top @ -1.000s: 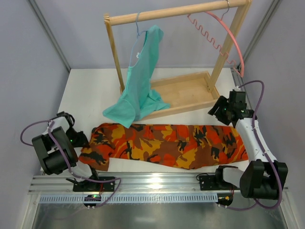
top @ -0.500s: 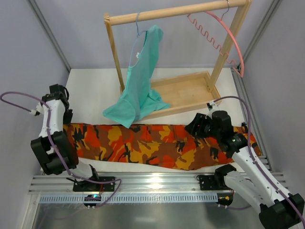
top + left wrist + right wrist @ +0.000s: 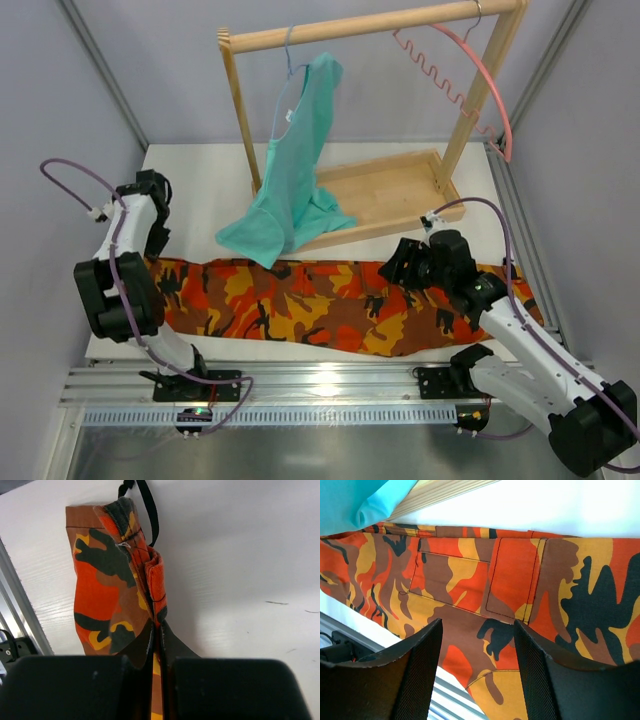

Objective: Place the trousers on the hanger
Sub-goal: Fold the trousers

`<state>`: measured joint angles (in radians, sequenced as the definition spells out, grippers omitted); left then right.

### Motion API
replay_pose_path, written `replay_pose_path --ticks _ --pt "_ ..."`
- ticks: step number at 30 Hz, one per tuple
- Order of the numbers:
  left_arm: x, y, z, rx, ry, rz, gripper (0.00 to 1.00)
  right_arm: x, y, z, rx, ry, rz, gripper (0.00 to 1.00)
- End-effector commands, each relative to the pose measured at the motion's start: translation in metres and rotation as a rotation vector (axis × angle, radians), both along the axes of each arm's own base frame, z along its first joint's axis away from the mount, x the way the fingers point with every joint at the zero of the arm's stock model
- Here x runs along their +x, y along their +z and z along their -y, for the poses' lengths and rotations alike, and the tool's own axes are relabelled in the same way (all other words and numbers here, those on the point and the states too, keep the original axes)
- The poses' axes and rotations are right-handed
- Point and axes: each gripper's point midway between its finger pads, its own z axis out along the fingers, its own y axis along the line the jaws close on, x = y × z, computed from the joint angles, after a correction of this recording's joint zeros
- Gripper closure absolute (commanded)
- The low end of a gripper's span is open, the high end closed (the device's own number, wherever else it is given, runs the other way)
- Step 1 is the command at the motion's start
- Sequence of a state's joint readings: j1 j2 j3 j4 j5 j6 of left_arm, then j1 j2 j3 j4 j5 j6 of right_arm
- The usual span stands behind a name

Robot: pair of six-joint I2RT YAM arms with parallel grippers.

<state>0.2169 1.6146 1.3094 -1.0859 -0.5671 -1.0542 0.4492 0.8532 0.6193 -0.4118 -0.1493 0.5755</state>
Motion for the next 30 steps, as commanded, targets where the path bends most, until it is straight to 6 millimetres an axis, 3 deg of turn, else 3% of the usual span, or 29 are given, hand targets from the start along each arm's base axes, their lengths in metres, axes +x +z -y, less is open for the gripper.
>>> replay_pose_path --ticks 1,3,5,7,10,13,18,20,23,24,25,26,27,30 --pt "-0.003 -0.012 0.0 0.054 -0.011 -0.086 1.0 0.015 0.014 -0.006 0.022 -0.021 0.045 0.38" --pt "-0.021 -0.009 -0.001 0.101 0.022 -0.17 1.0 0.017 0.011 -0.005 0.014 -0.025 0.037 0.38" --pt "-0.029 -0.013 0.012 0.114 0.084 -0.152 0.99 0.018 0.008 -0.005 0.007 -0.029 0.03 0.38" --pt "-0.024 -0.026 0.037 0.063 0.05 -0.095 1.0 0.021 0.011 -0.006 0.005 -0.026 0.041 0.38" --pt "-0.029 -0.029 0.055 0.039 0.058 -0.074 1.0 0.022 0.012 -0.006 -0.006 -0.018 0.045 0.38" --pt "-0.035 -0.03 0.065 -0.015 0.088 -0.046 0.99 0.02 0.012 -0.004 -0.018 -0.016 0.049 0.38" --pt "-0.061 -0.026 0.075 -0.068 0.167 0.007 0.99 0.019 0.013 -0.005 -0.01 -0.006 0.057 0.38" --pt "-0.056 -0.029 0.09 -0.123 0.139 0.07 1.0 0.019 0.016 -0.008 -0.001 0.015 0.063 0.38" --pt "-0.055 -0.025 0.086 -0.102 0.081 0.117 0.86 0.015 0.022 -0.011 0.006 0.055 0.085 0.38" --pt "-0.046 -0.014 0.077 -0.064 0.039 0.146 0.59 0.013 0.029 -0.011 0.01 0.059 0.102 0.38" --pt "-0.036 -0.009 0.075 -0.058 -0.002 0.166 0.48 0.011 0.033 -0.011 0.012 0.064 0.112 0.39" --pt "-0.022 -0.005 0.077 -0.065 -0.072 0.191 0.42 0.01 0.036 -0.01 0.011 0.067 0.126 0.38" --pt "-0.017 -0.001 0.059 -0.05 -0.109 0.176 0.38 0.008 0.038 -0.009 0.01 0.068 0.13 0.38" --pt "-0.005 0.011 0.042 -0.055 -0.16 0.162 0.29 0.005 0.042 -0.007 0.015 0.06 0.14 0.38"
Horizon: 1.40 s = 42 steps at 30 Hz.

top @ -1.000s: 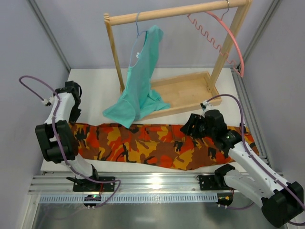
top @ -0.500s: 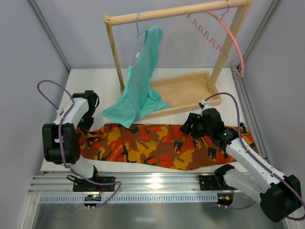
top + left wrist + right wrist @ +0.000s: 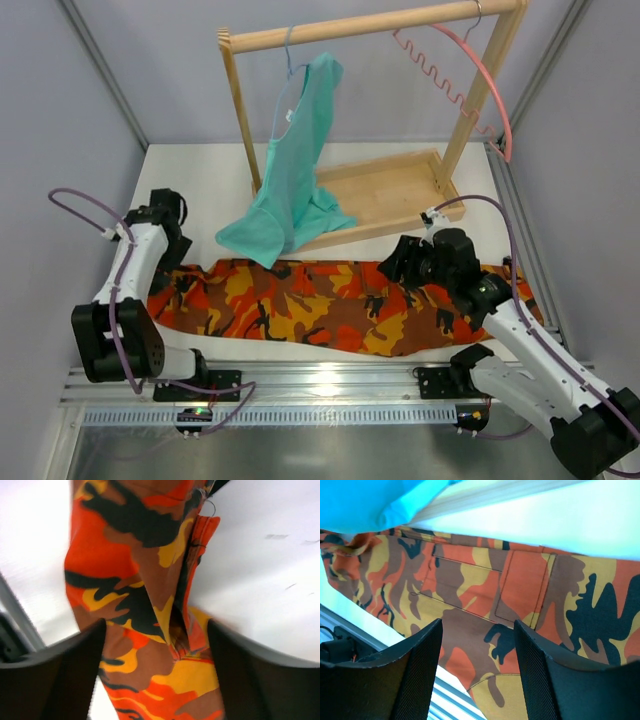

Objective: Place the trousers on the hanger
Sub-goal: Fold the trousers

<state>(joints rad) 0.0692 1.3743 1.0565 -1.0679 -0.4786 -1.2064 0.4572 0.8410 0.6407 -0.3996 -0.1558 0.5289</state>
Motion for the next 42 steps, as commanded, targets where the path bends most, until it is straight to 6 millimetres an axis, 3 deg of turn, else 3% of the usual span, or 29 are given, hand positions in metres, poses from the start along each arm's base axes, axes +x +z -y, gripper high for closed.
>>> replay_pose_path --ticks 1,3,6,10,16,20,26,32,35,36,38,39,40,42 --pt "0.036 0.026 -0.036 0.056 -0.156 0.065 0.13 0.001 0.028 -0.004 0.026 0.025 0.071 0.38" --pt "0.026 0.024 -0.055 0.043 -0.105 0.048 0.07 0.002 0.026 -0.006 0.036 0.017 0.058 0.38" --pt "0.002 0.017 -0.076 0.064 -0.034 -0.012 0.12 0.004 0.023 -0.01 0.044 0.026 0.04 0.38" --pt "-0.029 0.003 -0.084 0.083 0.062 -0.023 0.2 0.008 0.025 -0.013 0.043 0.031 0.041 0.38" --pt "-0.054 -0.021 -0.1 0.071 0.172 0.071 0.19 0.006 0.026 -0.013 0.039 0.041 0.043 0.38" --pt "-0.051 -0.048 -0.105 -0.02 0.205 0.09 0.16 0.004 0.027 -0.012 0.032 0.047 0.05 0.38" --pt "-0.032 -0.07 -0.109 -0.061 0.183 0.096 0.13 0.006 0.029 -0.008 0.01 0.04 0.068 0.38" --pt "-0.044 -0.097 -0.113 -0.049 0.197 0.01 0.14 0.01 0.027 -0.008 -0.007 0.038 0.061 0.38" --pt "-0.044 -0.108 -0.109 -0.079 0.212 -0.002 0.28 0.011 0.027 -0.007 -0.011 0.034 0.063 0.38" --pt "-0.043 -0.112 -0.108 -0.09 0.221 -0.01 0.48 0.011 0.027 -0.007 -0.015 0.034 0.06 0.38" --pt "-0.041 -0.113 -0.108 -0.1 0.216 -0.012 0.71 0.011 0.028 -0.005 -0.018 0.029 0.063 0.38" --pt "-0.041 -0.108 -0.11 -0.095 0.209 -0.026 0.9 0.01 0.029 -0.004 -0.021 0.028 0.065 0.38" --pt "-0.044 -0.103 -0.111 -0.081 0.208 -0.043 0.99 0.01 0.03 -0.003 -0.019 0.023 0.069 0.38" --pt "-0.058 -0.091 -0.114 -0.032 0.212 -0.121 0.99 0.009 0.03 -0.002 -0.025 0.019 0.072 0.38"
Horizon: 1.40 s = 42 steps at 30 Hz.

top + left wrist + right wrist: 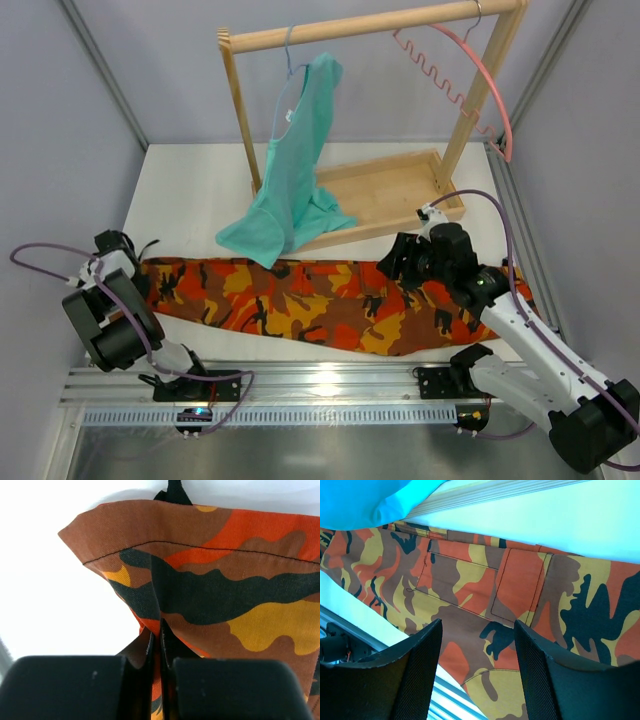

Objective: Place the trousers on the hanger
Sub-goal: Fold the trousers

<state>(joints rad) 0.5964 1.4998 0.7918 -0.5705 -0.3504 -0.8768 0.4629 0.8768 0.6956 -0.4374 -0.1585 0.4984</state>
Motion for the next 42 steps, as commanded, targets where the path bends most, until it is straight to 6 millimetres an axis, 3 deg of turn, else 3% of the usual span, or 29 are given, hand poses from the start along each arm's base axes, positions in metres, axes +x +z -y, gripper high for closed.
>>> replay_pose_path --ticks 1,5,10,11,14,16,17,22,23,25,28,31,34,36,37,42 --pt "-0.017 0.014 -0.003 0.052 0.002 -0.113 0.99 0.007 0.023 0.001 0.002 -0.008 0.075 0.38" --pt "-0.017 0.051 0.005 0.193 -0.068 -0.141 0.99 0.008 0.021 0.002 -0.011 -0.008 0.072 0.38" --pt "0.001 0.086 0.043 0.342 -0.248 -0.109 0.99 0.01 0.014 0.001 -0.015 -0.018 0.037 0.38" --pt "0.007 0.092 0.061 0.356 -0.307 -0.079 0.99 0.011 0.015 -0.002 -0.001 -0.013 0.039 0.38" --pt "0.005 0.102 0.085 0.415 -0.372 -0.073 1.0 0.009 0.016 -0.009 0.029 0.005 0.024 0.38" --pt "0.011 0.103 0.102 0.416 -0.428 -0.046 0.99 0.009 0.019 -0.009 0.034 0.005 0.025 0.38" --pt "0.014 0.102 0.12 0.42 -0.513 -0.042 1.0 0.009 0.02 -0.008 0.03 0.0 0.026 0.38" --pt "0.002 0.084 0.153 0.403 -0.529 -0.089 0.99 0.008 0.03 -0.004 0.025 -0.013 0.048 0.38" --pt "0.004 0.077 0.17 0.378 -0.578 -0.074 0.99 0.007 0.031 -0.003 0.026 -0.016 0.045 0.38" --pt "0.001 0.071 0.184 0.383 -0.617 -0.07 0.99 0.007 0.033 -0.002 0.032 -0.023 0.053 0.38" --pt "-0.001 0.067 0.202 0.383 -0.66 -0.061 0.94 0.007 0.033 -0.002 0.039 -0.031 0.053 0.37" --pt "0.003 0.065 0.222 0.358 -0.712 -0.024 0.83 0.01 0.021 0.003 0.029 -0.09 0.015 0.38" --pt "0.003 0.065 0.234 0.347 -0.75 0.017 0.69 0.026 -0.003 0.027 0.0 -0.331 -0.058 0.38" --pt "0.002 0.064 0.235 0.333 -0.753 0.024 0.55 0.03 -0.02 0.034 -0.042 -0.417 -0.134 0.39" --pt "0.003 0.065 0.237 0.323 -0.759 0.036 0.53 0.029 -0.028 0.04 -0.064 -0.476 -0.178 0.39" --pt "0.011 0.081 0.245 0.293 -0.824 0.125 0.4 0.041 -0.045 0.034 -0.108 -0.488 -0.247 0.43"
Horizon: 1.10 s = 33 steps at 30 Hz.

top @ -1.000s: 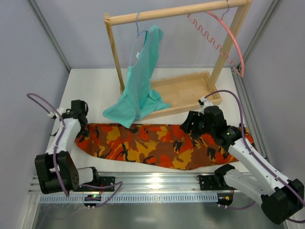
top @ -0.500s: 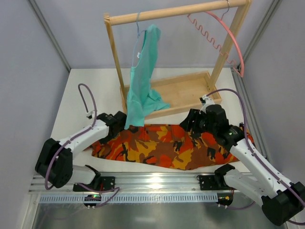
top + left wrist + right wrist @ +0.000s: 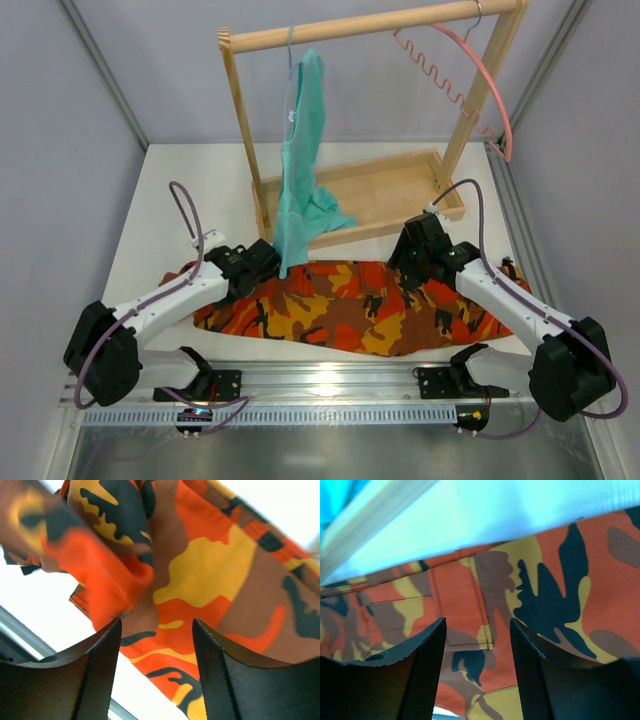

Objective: Place the trousers on the hanger
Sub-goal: Fold the trousers

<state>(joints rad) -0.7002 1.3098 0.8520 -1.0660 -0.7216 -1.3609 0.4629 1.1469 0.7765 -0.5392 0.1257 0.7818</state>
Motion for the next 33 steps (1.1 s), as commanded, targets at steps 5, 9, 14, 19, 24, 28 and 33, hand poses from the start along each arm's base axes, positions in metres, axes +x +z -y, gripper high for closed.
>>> replay_pose_path --ticks 5,9,14,19,24,28,33 --pt "0.021 0.046 -0.019 0.069 0.002 0.134 0.32 0.016 -0.002 -0.002 -0.001 -0.062 0.017 0.44" --pt "0.038 0.064 -0.068 0.072 0.138 0.1 0.29 0.018 -0.002 -0.011 0.031 -0.022 0.021 0.44" --pt "0.038 0.06 -0.119 -0.049 0.309 0.049 0.28 0.02 -0.007 -0.01 0.032 -0.059 -0.002 0.46" --pt "0.03 0.044 -0.135 -0.149 0.359 0.028 0.12 0.022 -0.012 -0.014 0.032 -0.041 -0.01 0.46" --pt "0.048 0.016 -0.132 -0.3 0.351 0.093 0.03 0.022 -0.005 -0.018 0.036 0.012 0.018 0.46" --pt "0.057 0.003 -0.129 -0.329 0.346 0.089 0.03 0.023 0.008 -0.015 0.027 0.03 0.059 0.46" --pt "0.064 -0.008 -0.115 -0.408 0.31 0.101 0.22 0.021 0.011 -0.013 0.025 0.036 0.076 0.46"
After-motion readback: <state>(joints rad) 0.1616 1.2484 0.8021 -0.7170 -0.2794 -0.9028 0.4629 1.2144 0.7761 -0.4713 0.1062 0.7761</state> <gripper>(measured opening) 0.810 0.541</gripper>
